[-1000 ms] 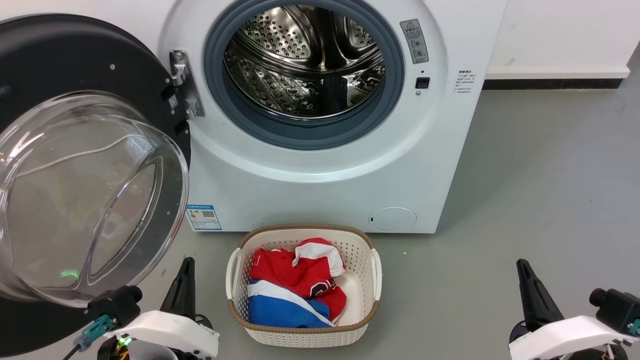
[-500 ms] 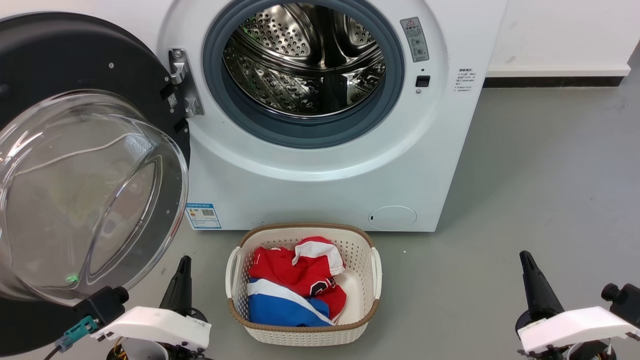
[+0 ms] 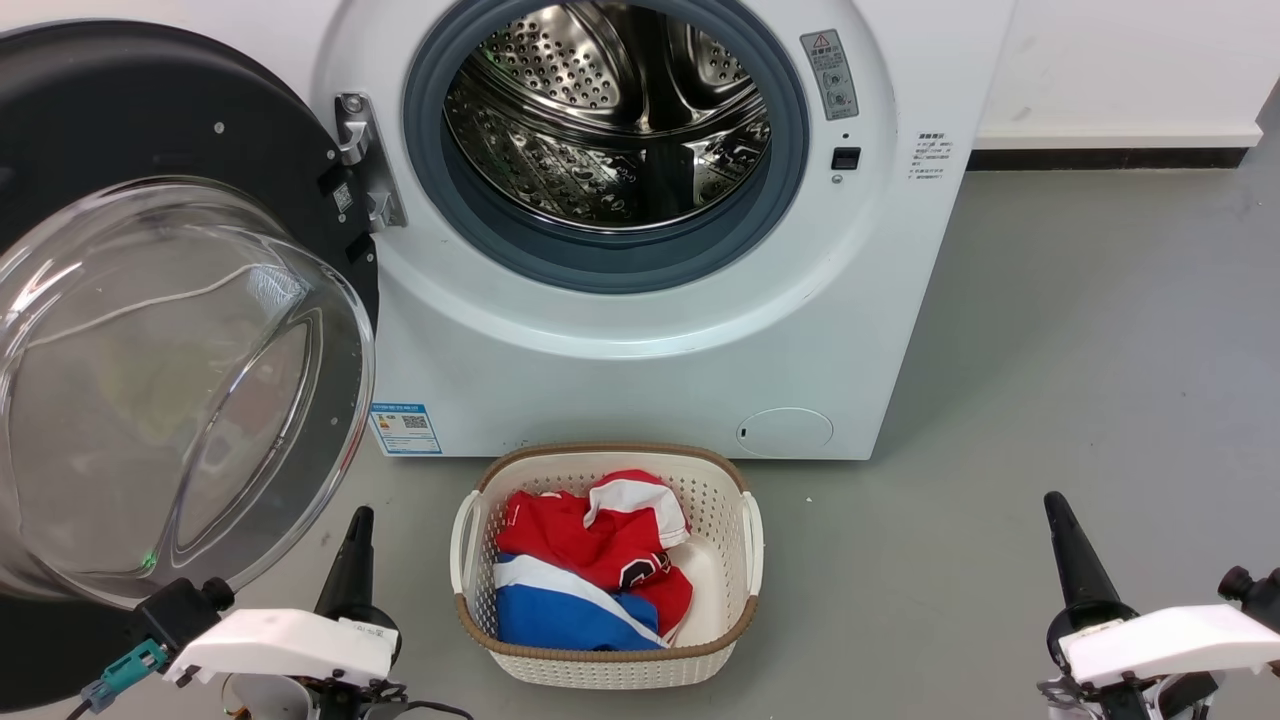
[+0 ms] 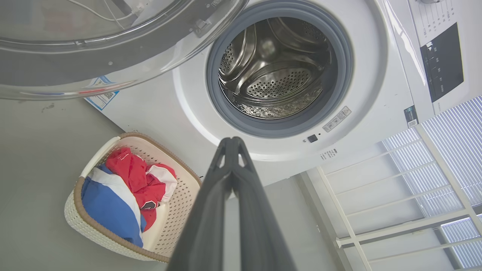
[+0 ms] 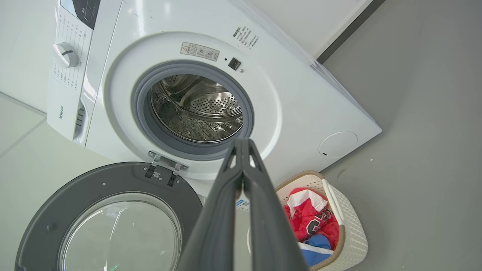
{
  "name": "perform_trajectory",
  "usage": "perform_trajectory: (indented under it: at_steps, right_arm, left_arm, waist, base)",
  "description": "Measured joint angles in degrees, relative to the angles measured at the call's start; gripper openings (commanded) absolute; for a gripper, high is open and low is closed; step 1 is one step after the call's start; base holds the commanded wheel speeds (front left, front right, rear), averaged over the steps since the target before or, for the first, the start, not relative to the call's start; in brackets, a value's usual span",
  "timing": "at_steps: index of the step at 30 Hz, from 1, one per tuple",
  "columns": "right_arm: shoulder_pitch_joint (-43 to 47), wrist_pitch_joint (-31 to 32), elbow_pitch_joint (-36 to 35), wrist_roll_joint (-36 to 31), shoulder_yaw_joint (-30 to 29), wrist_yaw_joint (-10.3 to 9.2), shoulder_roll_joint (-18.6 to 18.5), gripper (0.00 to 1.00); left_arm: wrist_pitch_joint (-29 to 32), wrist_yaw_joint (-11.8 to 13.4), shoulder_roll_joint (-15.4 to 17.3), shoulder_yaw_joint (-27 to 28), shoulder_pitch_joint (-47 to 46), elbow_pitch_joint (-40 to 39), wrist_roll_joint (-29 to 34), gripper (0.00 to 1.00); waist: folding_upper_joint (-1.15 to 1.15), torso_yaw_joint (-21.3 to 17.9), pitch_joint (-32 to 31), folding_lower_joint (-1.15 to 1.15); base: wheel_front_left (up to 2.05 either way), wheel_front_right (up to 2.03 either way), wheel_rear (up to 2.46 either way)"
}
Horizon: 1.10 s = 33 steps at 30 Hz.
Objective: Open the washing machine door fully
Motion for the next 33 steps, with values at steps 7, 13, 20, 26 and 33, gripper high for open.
perform_trajectory:
  at_steps: [7,13,20,26,33]
  right_arm:
    - [-0.6,0.7,0.3,4.5,-0.3,0.0,0.0,0.0]
    - [-1.1,1.3,0.6,8.2,-0.5,0.0,0.0,0.0]
    - [-1.7,2.0,0.9,12.4,-0.7,0.0,0.0,0.0]
    - [-2.1,2.6,1.2,15.7,-0.9,0.0,0.0,0.0]
    - [-2.4,3.2,1.5,19.3,-1.1,0.0,0.0,0.0]
  left_arm:
    - [1.1,-0.5,-0.5,0.8,-0.1,-0.1,-4.1,0.0]
    - [2.1,-0.6,-0.9,1.5,-0.5,-0.2,-7.5,0.0]
    - [3.1,-1.0,-1.3,2.4,-0.7,-0.2,-11.1,0.0]
    - [4.0,-1.1,-1.5,2.9,-0.8,-0.4,-14.1,0.0]
    - [4.9,-1.5,-1.8,3.6,-0.9,-0.4,-17.5,0.0]
  waist:
    - [0.0,0.0,0.1,0.0]
    - [0.0,0.0,0.3,0.0]
    - [0.0,0.0,0.4,0.0]
    - [0.0,-0.1,0.5,0.0]
    - [0.0,-0.1,0.6,0.0]
  base:
    - [0.0,0.0,0.0]
    - [0.0,0.0,0.0]
    - [0.0,0.0,0.0]
    - [0.0,0.0,0.0]
    - [0.0,0.0,0.0]
